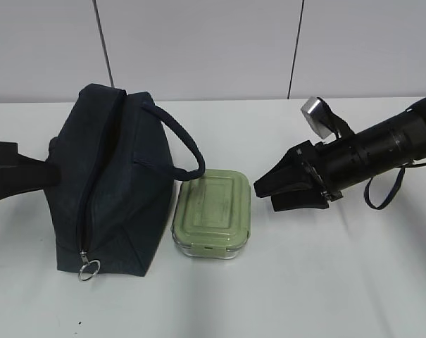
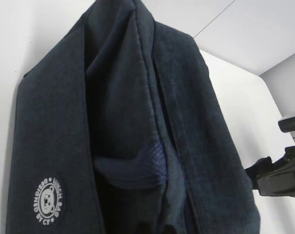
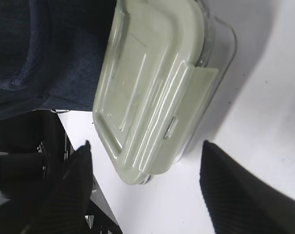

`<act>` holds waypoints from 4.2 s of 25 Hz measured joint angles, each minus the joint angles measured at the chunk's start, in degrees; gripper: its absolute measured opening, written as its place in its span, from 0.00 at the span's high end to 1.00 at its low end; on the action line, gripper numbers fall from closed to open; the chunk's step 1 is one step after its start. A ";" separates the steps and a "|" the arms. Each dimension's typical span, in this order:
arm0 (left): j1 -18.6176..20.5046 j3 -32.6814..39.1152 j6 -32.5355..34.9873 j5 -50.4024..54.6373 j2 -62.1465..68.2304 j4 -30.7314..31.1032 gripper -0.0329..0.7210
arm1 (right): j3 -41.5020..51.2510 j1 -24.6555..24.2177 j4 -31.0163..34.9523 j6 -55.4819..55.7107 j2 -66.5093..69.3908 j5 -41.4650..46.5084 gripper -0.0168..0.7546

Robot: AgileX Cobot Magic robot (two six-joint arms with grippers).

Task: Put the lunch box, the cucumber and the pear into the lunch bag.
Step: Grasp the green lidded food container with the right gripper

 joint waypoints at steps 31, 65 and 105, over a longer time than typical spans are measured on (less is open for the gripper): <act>0.00 0.00 0.00 0.00 0.00 -0.15 0.98 | 0.13 0.00 1.40 -0.62 0.00 -0.25 0.29; 0.00 0.00 0.00 0.13 0.00 -0.20 0.98 | 0.48 7.62 9.33 1.20 6.59 -6.47 0.21; 0.00 0.00 0.00 1.34 0.00 -0.20 0.98 | 0.48 1.03 11.76 -0.19 7.08 -3.90 0.49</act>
